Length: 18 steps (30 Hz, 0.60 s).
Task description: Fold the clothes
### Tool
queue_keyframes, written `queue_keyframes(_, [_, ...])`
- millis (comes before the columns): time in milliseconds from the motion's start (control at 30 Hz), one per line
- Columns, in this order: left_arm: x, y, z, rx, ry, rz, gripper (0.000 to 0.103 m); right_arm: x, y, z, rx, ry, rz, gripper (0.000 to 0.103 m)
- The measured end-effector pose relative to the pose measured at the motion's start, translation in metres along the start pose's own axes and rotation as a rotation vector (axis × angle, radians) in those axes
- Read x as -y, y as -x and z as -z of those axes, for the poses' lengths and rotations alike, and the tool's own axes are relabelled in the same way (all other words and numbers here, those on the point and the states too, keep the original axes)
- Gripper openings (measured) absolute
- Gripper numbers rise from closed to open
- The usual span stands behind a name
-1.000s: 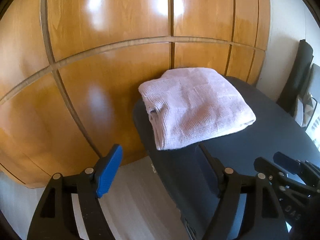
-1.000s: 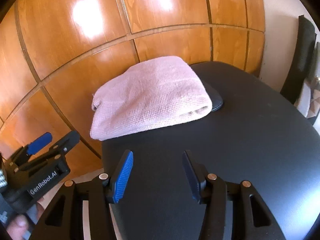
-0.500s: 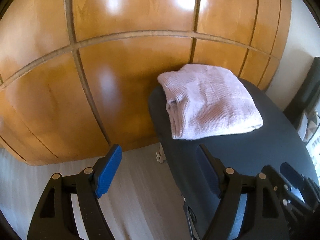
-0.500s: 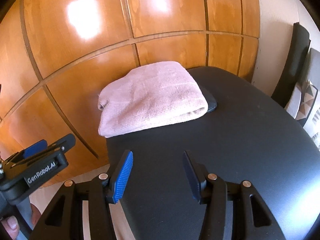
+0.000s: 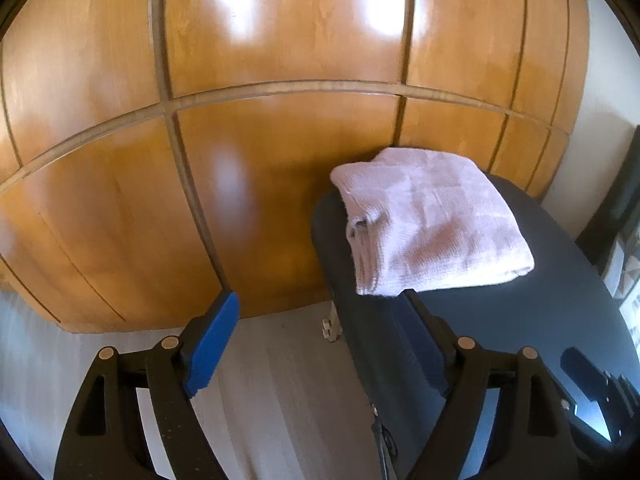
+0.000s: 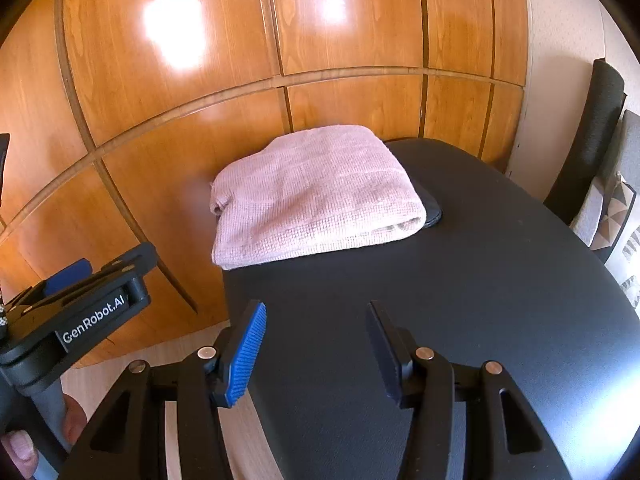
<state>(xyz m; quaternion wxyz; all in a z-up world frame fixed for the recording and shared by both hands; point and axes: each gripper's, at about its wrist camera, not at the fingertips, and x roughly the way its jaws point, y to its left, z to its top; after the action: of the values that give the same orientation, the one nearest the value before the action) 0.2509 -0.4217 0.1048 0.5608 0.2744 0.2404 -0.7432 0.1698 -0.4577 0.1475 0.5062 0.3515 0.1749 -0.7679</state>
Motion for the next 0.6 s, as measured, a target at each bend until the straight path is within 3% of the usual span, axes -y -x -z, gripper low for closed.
queue_keyframes(200, [-0.002,-0.012,0.003,-0.077,0.037,0.110,0.086,0.002,0.001,0.003,-0.012,-0.009,-0.007,0.053])
queue_keyframes(300, [-0.004,-0.012,0.007,-0.071,0.054,0.141,0.086,0.002,0.002,0.004,-0.015,-0.011,-0.007,0.053])
queue_keyframes(600, [-0.004,-0.002,0.007,-0.005,0.045,0.109,0.086,0.004,0.002,0.005,-0.026,-0.022,-0.009,0.053])
